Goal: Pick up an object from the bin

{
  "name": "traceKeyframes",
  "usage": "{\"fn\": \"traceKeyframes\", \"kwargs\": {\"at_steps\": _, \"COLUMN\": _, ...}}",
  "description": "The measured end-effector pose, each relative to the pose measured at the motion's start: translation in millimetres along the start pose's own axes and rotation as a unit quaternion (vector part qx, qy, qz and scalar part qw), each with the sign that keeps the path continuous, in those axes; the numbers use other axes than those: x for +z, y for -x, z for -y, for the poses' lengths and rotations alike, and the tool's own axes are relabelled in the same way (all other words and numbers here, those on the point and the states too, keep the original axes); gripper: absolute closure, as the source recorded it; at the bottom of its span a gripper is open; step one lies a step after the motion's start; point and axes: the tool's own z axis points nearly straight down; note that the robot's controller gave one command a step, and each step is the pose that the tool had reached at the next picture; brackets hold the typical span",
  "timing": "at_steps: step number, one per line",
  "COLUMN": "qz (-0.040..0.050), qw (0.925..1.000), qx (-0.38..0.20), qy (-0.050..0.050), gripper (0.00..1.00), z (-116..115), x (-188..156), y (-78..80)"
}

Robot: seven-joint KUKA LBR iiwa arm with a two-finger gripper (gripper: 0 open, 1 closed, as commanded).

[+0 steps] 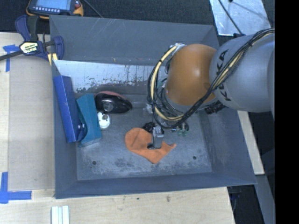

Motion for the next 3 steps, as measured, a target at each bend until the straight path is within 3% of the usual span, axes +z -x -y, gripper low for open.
{"fn": "traceKeyframes", "kwargs": {"at_steps": 1, "qz": 0.0017, "qw": 0.9984, "qx": 0.057, "qy": 0.0, "gripper": 0.0, "z": 0, "x": 33, "y": 12.1}}
{"fn": "traceKeyframes", "kwargs": {"at_steps": 2, "qz": -0.0018, "qw": 0.9994, "qx": 0.035, "qy": 0.0, "gripper": 1.0, "z": 7, "x": 62, "y": -32.5}}
{"fn": "traceKeyframes", "kwargs": {"at_steps": 3, "qz": -0.0018, "qw": 0.9994, "qx": 0.035, "qy": 0.0, "gripper": 1.0, "z": 7, "x": 62, "y": -32.5}}
